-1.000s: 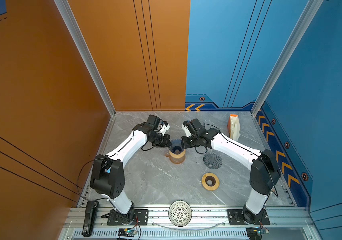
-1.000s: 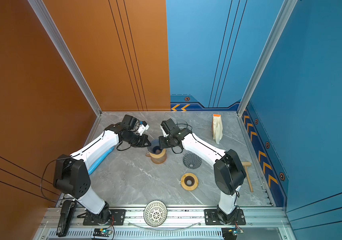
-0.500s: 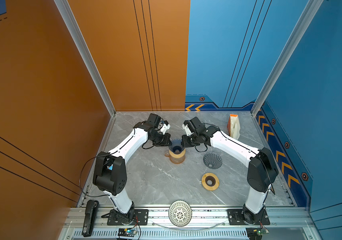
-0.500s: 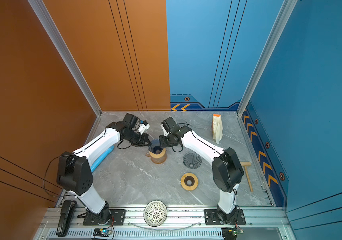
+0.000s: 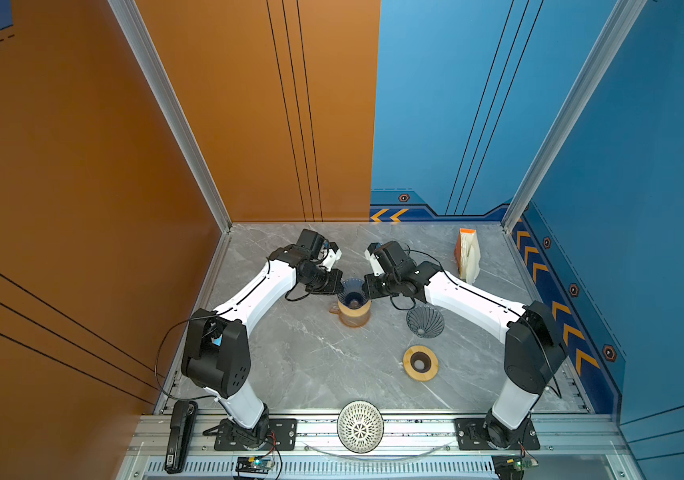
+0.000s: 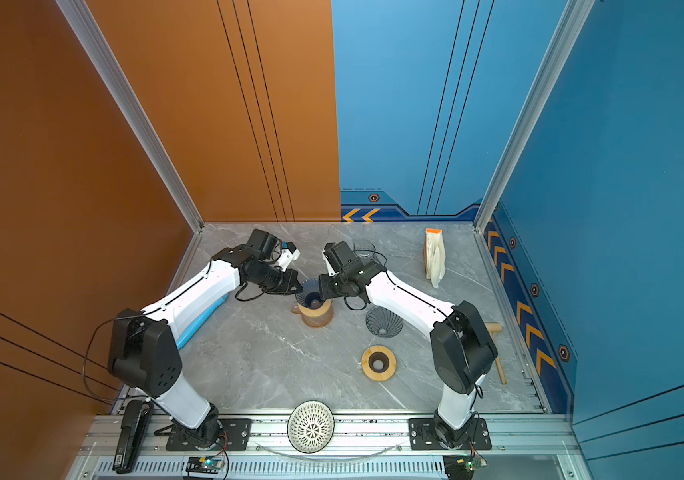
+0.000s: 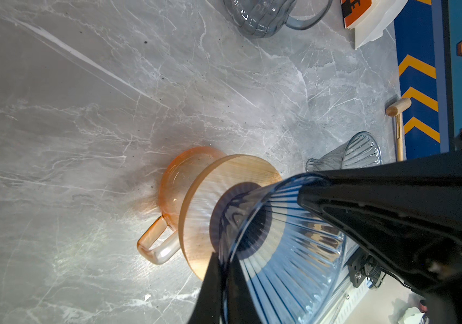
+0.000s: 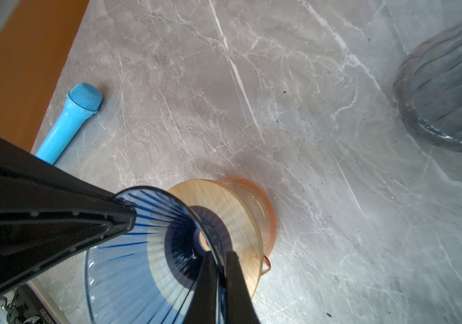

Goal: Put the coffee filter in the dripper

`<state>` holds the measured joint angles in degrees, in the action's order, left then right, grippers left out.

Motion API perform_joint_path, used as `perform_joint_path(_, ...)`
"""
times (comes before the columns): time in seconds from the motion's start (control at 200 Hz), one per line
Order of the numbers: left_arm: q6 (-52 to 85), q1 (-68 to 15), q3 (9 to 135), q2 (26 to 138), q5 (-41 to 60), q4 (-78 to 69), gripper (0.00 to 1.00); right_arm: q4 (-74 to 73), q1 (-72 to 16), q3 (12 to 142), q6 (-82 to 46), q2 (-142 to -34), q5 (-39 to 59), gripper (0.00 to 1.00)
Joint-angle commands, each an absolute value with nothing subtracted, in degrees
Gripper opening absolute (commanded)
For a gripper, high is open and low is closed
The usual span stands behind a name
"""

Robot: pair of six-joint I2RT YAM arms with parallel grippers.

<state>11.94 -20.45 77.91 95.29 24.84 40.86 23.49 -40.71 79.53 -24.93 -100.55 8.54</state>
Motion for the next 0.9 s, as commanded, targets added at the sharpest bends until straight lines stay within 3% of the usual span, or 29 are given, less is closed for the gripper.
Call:
perform_joint_path(0.0,9.23,-20.65,74.84,97.25,19.37,43.16,0.00,24.00,-42.62,74.95,-21.05,-102.83,8.98,0.03)
perform_joint_path(0.28,10.54,-20.43,76.76,97.97,21.36,43.15,0.02,24.26,-41.37,77.00,-24.60,-103.30,16.07,0.13)
perform_joint_path(0.896,11.95,-20.06,79.89,96.16,22.01,43.14,0.28,25.04,-40.93,80.48,-24.28,-101.25,17.41,0.36)
